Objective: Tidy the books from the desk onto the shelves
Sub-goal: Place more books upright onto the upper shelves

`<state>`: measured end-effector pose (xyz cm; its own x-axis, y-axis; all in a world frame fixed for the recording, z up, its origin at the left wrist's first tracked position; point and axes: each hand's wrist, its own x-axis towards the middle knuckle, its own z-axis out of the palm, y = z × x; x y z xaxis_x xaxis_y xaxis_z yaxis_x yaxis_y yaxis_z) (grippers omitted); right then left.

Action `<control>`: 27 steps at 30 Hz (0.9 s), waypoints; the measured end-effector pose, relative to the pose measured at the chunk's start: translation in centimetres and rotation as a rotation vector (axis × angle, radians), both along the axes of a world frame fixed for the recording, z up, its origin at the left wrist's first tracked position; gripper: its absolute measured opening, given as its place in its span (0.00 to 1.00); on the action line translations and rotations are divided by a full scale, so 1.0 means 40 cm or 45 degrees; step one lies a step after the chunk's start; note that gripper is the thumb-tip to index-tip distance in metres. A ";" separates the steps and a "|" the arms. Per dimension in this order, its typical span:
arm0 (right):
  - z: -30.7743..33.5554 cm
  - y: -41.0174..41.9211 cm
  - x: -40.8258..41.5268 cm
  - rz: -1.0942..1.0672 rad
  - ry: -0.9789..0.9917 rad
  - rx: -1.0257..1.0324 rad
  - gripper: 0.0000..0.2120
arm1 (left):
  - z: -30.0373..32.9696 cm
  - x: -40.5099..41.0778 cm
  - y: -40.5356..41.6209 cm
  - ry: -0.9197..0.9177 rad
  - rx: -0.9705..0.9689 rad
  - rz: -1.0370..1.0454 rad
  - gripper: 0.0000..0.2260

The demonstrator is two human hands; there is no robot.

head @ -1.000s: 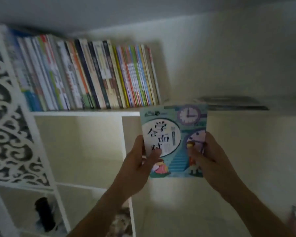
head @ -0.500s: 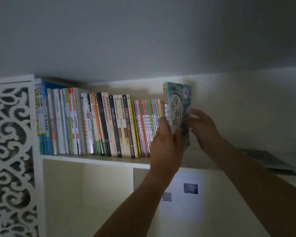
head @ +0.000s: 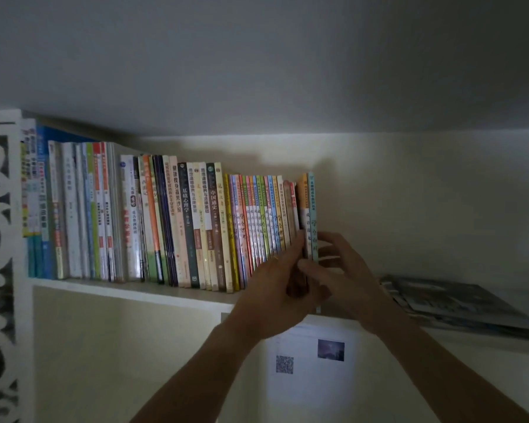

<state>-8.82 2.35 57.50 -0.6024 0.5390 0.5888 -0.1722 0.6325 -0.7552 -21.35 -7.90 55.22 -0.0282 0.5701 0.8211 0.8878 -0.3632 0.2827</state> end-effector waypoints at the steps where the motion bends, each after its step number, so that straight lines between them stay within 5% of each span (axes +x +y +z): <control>1: 0.001 0.000 -0.003 -0.017 0.018 -0.011 0.19 | 0.004 -0.008 -0.007 -0.006 0.013 0.007 0.31; 5: -0.002 0.009 -0.008 -0.030 0.056 -0.033 0.14 | -0.007 -0.020 -0.002 -0.190 0.168 0.076 0.15; 10: -0.006 0.019 -0.014 -0.104 0.015 -0.098 0.14 | -0.022 -0.022 0.008 -0.342 0.184 0.112 0.11; 23: -0.010 0.017 -0.014 -0.226 -0.135 -0.049 0.30 | -0.037 0.005 0.022 -0.162 0.156 0.328 0.16; 27: -0.005 0.010 -0.013 -0.101 -0.056 -0.250 0.29 | -0.017 0.078 0.059 -0.154 0.260 0.532 0.20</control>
<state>-9.32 2.75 57.32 -0.5763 0.6874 0.4420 -0.0918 0.4830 -0.8708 -18.21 -5.53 54.54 -0.3230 0.3170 0.8918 0.9346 -0.0413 0.3532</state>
